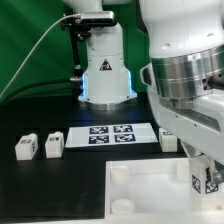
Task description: Assemble one leg
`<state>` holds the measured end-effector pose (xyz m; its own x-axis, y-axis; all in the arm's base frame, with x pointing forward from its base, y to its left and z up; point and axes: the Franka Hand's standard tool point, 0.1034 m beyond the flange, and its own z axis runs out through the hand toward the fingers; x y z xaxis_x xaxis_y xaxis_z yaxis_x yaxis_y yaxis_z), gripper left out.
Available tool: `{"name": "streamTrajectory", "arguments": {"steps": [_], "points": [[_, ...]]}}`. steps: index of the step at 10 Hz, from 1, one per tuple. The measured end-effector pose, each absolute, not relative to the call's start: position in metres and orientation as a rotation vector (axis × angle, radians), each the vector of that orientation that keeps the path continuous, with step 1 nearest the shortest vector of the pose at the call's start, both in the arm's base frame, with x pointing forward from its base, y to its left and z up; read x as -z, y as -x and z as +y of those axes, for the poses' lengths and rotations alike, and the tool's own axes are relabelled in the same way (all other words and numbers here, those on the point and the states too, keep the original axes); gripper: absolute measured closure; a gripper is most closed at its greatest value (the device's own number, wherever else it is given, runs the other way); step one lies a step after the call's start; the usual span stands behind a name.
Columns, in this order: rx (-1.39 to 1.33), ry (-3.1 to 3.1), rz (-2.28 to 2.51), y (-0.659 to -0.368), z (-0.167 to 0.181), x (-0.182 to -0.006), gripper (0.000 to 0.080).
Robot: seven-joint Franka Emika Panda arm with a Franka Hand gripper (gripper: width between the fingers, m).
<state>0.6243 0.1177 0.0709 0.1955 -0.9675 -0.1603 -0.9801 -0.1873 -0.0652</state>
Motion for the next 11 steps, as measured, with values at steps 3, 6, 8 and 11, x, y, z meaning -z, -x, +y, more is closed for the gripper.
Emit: {"name": "streamTrajectory", "arguments": {"steps": [3,6,8,11], "points": [[-0.138,2.047,2.171,-0.6259,0.1180,-0.0709,0.0506],[-0.113,1.884,2.267,-0.6242,0.1154,-0.0707,0.0506],[-0.088,1.820,2.289,-0.6227,0.1136,-0.0708,0.0506],[-0.072,1.810,2.282,-0.6212,0.1133,-0.0700,0.0451]]}}
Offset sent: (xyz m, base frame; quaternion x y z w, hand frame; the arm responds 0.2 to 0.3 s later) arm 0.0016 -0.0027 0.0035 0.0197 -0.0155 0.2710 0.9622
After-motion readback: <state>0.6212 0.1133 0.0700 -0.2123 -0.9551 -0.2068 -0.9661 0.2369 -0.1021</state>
